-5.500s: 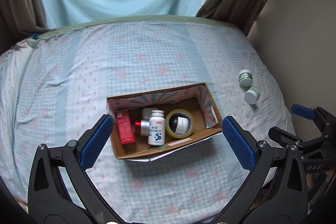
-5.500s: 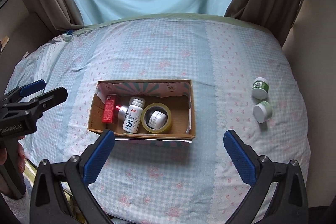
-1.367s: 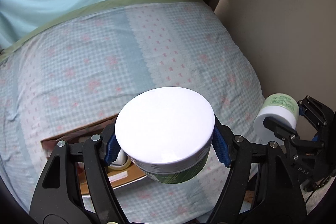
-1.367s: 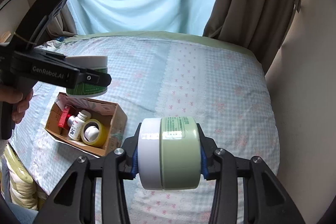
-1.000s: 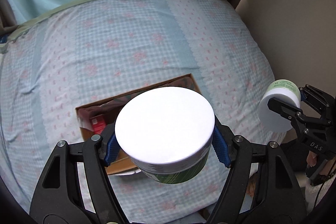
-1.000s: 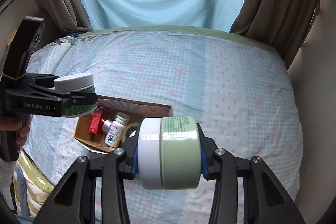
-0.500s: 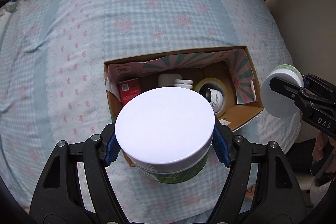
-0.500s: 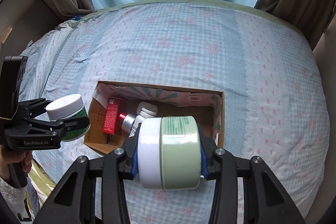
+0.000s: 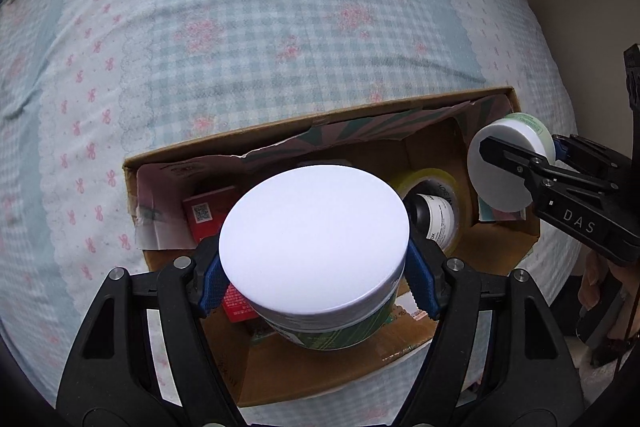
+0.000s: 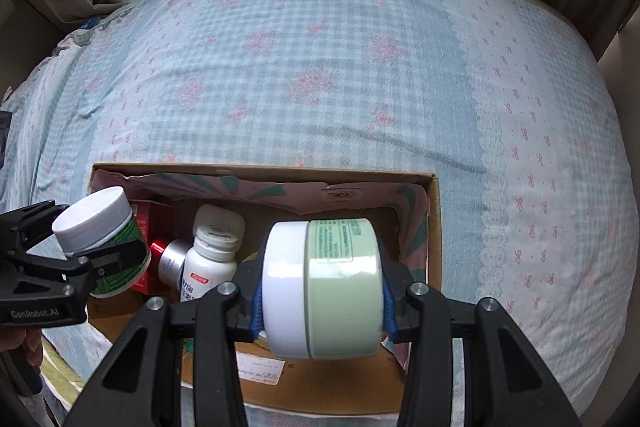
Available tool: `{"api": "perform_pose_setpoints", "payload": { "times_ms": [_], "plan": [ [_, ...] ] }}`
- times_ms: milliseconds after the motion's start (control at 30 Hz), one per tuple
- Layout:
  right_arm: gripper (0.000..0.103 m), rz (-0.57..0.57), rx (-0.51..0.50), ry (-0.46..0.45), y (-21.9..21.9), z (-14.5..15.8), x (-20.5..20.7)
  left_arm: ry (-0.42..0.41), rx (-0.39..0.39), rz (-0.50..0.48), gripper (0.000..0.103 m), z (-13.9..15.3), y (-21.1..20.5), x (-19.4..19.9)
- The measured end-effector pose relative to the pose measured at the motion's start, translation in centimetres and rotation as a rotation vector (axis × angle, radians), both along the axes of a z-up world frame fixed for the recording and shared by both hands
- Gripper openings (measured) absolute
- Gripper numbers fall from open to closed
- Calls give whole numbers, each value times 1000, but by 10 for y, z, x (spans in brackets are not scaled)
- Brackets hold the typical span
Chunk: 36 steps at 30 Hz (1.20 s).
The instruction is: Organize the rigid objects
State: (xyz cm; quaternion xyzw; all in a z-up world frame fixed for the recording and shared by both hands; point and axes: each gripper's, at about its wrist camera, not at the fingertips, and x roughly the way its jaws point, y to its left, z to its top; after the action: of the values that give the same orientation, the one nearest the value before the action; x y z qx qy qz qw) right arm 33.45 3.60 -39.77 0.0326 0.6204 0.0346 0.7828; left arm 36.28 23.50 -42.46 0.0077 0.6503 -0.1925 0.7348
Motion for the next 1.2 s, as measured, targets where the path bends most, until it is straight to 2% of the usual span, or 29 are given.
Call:
{"api": "perform_pose_setpoints", "payload": {
  "times_ms": [100, 133, 167, 200, 233, 267, 300, 367, 667, 900, 1033, 1200],
  "plan": [
    [40, -16, 10, 26, -3, -10, 5, -14, 15, -2, 70, -1, -4, -1],
    [40, -17, 16, 38, -3, -14, 7, -30, 17, 5, 74, 2, -5, 0],
    [40, -15, 23, 48, -2, -16, 8, -47, 18, 10, 79, 5, -6, 1],
    [40, -14, 36, 47, -3, -16, 9, -63, 21, 12, 99, 10, -7, 2],
    [40, -17, 51, 50, -3, -17, 10, -84, 25, 15, 103, 15, -8, 3],
    [50, -22, 62, 51, -4, -18, 10, -100, 32, 12, 103, 19, -10, 4],
    [71, -25, 74, 46, -5, -17, 10, -106, 40, 5, 103, 21, -12, 5],
    [103, -33, 87, 37, -8, -16, 9, -103, 61, -7, 103, 21, -14, 5],
    [103, -60, 120, 53, -17, -14, -2, -90, 104, -17, 103, 15, -15, -13],
    [103, -39, 127, 45, -19, -5, -13, -97, 115, 26, 103, 27, -13, -30],
    [103, -29, 132, 33, -24, 14, -23, -119, 115, 53, 103, 54, -14, -43],
    [103, -22, 120, -30, -38, 76, -43, -223, 108, 81, 103, 124, -21, -68]
  ]
}}
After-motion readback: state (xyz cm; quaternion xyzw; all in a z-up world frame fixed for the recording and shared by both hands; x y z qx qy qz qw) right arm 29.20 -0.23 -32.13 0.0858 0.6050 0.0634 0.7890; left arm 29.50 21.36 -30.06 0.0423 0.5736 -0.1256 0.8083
